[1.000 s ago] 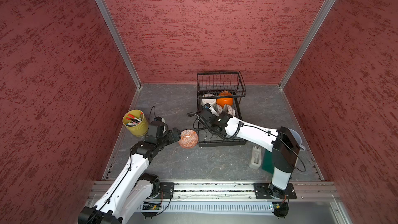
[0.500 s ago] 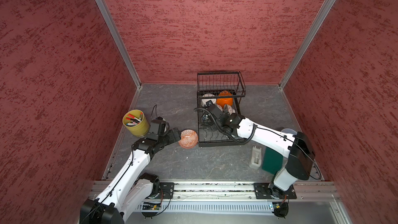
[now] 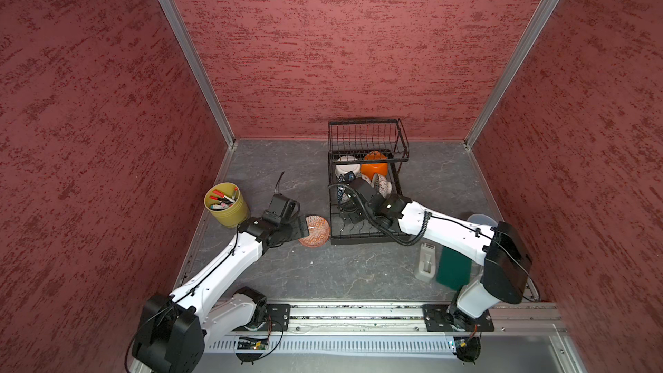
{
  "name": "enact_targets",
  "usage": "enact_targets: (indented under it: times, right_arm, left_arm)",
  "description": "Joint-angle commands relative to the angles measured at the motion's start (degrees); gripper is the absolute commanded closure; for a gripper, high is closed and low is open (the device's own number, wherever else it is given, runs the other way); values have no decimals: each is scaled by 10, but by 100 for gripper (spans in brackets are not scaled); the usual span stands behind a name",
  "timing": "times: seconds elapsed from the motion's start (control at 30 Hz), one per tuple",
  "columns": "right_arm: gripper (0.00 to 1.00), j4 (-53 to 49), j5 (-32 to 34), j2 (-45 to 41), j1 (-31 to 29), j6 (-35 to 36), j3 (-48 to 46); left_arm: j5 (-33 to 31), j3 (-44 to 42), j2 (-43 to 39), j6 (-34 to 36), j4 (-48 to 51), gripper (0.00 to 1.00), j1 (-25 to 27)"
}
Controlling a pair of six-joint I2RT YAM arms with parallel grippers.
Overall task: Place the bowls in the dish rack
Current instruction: 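Lower the left gripper onto the orange-patterned bowl's rim and grip it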
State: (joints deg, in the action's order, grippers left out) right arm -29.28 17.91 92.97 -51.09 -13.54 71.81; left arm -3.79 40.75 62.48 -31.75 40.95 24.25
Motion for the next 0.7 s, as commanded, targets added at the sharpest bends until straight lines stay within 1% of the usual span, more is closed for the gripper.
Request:
enact_targets:
  times: [0.0, 0.17, 0.27, 0.4, 0.5, 0.6, 0.67]
  right_arm:
    - [1, 30, -15, -34, 4, -5, -16]
    - [1, 43, -16, -54, 9, -4, -41]
    - [1, 46, -16, -59, 11, -4, -52]
    - [1, 48, -16, -65, 14, -4, -62]
    - [1, 49, -17, -66, 15, -4, -64]
    - [1, 50, -17, -67, 17, -3, -64]
    - [1, 51, -19, -66, 17, -3, -64]
  left_arm:
    - [-31, 16, 19, -13, 19, 11, 13]
    - [-34, 17, 48, -18, 11, 25, 23]
    - [-26, 14, 60, -21, -3, 30, 26]
    - [-27, 15, 79, -26, -10, 34, 28]
    - [-30, 18, 98, -27, -14, 39, 29]
    - [-33, 19, 111, -28, -18, 47, 32]
    - [-36, 19, 118, -29, -18, 54, 33]
